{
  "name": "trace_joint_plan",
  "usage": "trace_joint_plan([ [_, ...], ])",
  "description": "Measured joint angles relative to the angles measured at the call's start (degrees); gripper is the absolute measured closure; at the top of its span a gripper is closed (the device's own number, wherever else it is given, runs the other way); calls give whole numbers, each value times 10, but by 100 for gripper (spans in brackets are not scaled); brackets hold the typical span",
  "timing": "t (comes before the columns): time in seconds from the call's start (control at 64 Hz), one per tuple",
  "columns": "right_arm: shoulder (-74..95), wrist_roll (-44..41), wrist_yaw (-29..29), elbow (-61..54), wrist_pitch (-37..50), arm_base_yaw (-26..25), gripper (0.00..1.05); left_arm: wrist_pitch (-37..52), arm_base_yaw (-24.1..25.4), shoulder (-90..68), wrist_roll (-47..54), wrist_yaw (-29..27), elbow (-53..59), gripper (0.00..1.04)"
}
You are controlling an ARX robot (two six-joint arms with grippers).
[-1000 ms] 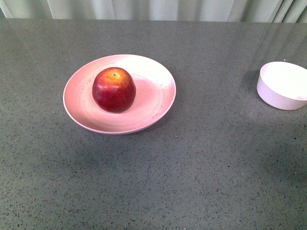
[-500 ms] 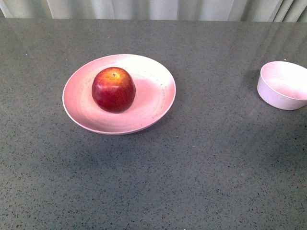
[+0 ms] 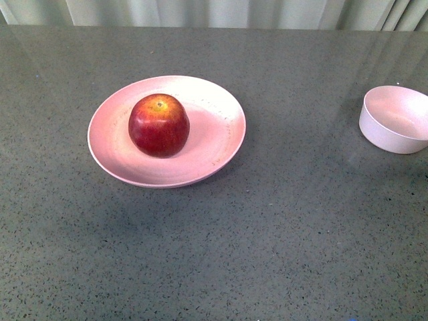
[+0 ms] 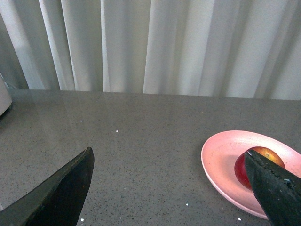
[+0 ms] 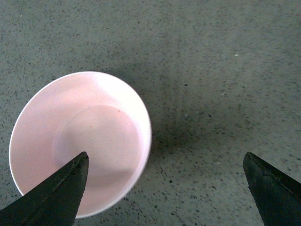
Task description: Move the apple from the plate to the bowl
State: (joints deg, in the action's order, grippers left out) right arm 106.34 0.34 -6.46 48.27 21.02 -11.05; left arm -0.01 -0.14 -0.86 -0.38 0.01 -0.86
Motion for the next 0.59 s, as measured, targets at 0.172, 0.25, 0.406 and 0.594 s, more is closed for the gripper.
trace_joint_plan([
  [0.172, 41, 26, 11, 31, -17, 13, 9, 0, 0, 0, 0, 0, 0, 9],
  [0.25, 55, 40, 17, 41, -24, 17, 9, 0, 0, 0, 0, 0, 0, 9],
  [0.406, 74, 64, 26, 56, -32, 21, 29, 0, 0, 0, 0, 0, 0, 9],
  [0.594, 89, 83, 26, 69, -43, 22, 57, 0, 0, 0, 0, 0, 0, 9],
])
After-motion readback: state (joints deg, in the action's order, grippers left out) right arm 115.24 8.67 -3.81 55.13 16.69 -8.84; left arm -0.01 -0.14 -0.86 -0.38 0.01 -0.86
